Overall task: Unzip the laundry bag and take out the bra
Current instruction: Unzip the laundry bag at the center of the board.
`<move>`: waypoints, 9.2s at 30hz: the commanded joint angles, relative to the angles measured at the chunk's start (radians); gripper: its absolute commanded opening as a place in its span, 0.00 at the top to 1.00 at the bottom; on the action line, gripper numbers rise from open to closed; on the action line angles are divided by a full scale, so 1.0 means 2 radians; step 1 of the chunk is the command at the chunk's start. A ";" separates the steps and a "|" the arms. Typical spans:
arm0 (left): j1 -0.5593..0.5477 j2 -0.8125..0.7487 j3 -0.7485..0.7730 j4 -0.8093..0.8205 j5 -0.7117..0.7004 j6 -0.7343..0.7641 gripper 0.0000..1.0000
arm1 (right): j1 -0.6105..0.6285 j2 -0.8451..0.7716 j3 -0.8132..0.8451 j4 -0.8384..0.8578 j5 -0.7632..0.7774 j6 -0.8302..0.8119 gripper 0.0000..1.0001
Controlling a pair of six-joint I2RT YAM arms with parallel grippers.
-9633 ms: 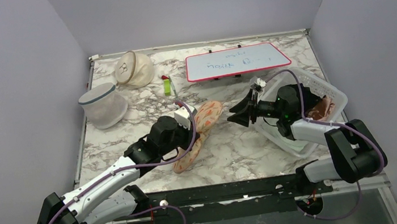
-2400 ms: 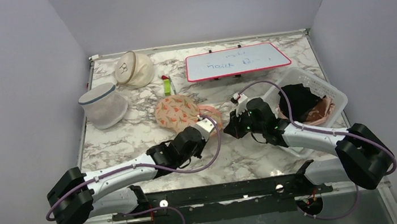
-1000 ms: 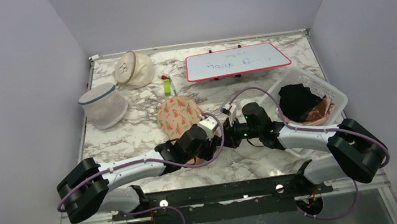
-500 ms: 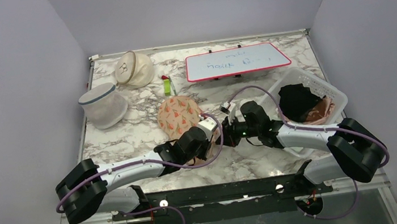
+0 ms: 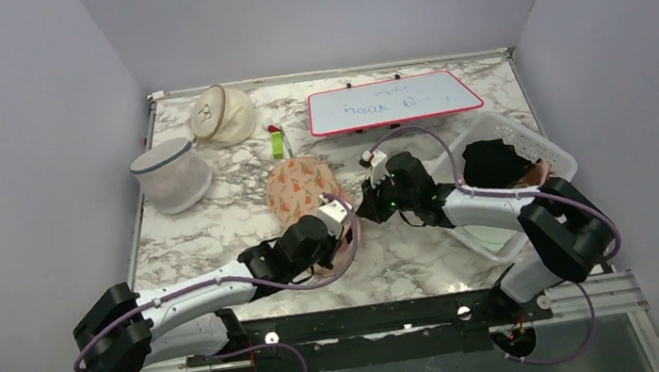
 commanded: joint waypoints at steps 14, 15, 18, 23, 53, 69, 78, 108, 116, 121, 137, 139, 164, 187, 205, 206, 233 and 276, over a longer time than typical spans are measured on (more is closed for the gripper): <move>0.001 0.008 -0.011 -0.012 -0.016 -0.046 0.86 | 0.004 -0.005 -0.009 0.059 -0.095 -0.052 0.99; 0.001 0.010 -0.008 -0.010 -0.015 -0.045 0.84 | 0.010 -0.013 -0.015 0.057 -0.095 -0.046 0.99; 0.001 0.018 0.007 -0.005 -0.011 -0.040 0.72 | 0.029 -0.031 -0.029 0.057 -0.088 -0.021 0.99; 0.000 0.024 0.030 -0.007 -0.007 -0.033 0.47 | 0.039 -0.042 -0.051 0.084 -0.086 0.046 0.99; 0.000 -0.004 0.019 -0.072 -0.082 -0.058 1.00 | 0.052 -0.045 -0.039 0.047 0.031 0.052 0.99; 0.001 -0.052 0.000 -0.095 -0.103 -0.071 1.00 | -0.070 0.028 0.041 0.048 0.004 -0.009 0.99; 0.000 -0.034 0.015 -0.078 -0.083 -0.066 0.55 | -0.033 0.007 0.010 0.056 -0.082 0.013 0.99; 0.001 0.100 0.102 -0.046 -0.080 0.001 0.72 | 0.017 -0.082 -0.056 0.069 -0.103 0.081 0.99; 0.000 0.098 0.101 -0.049 -0.080 0.000 0.99 | 0.017 -0.077 -0.048 0.069 -0.098 0.079 0.99; 0.000 0.083 0.094 -0.065 -0.070 0.001 1.00 | 0.018 -0.088 -0.046 0.048 -0.054 0.084 0.99; 0.000 -0.034 0.027 -0.087 -0.081 -0.024 1.00 | -0.044 -0.011 0.033 -0.007 0.013 -0.010 0.99; 0.001 -0.033 0.027 -0.087 -0.083 -0.028 1.00 | -0.044 -0.003 0.042 -0.005 -0.022 -0.022 0.99; 0.000 0.138 0.125 0.006 -0.029 0.023 0.41 | -0.029 -0.091 -0.065 0.026 -0.129 0.024 0.99; 0.000 0.010 0.067 -0.041 -0.016 0.030 1.00 | -0.027 -0.090 -0.039 -0.002 -0.016 0.034 0.99; 0.000 -0.014 0.118 -0.033 0.045 0.066 1.00 | -0.027 0.027 0.004 0.107 -0.129 -0.032 0.99; 0.000 -0.009 0.123 -0.034 0.051 0.067 1.00 | -0.027 0.031 0.005 0.112 -0.136 -0.030 0.99; 0.000 -0.011 0.111 -0.052 -0.036 0.060 1.00 | -0.028 -0.059 -0.057 0.125 -0.052 0.005 0.99; -0.006 0.077 0.176 -0.102 -0.003 0.012 0.90 | -0.028 -0.151 -0.064 0.022 -0.065 0.053 0.99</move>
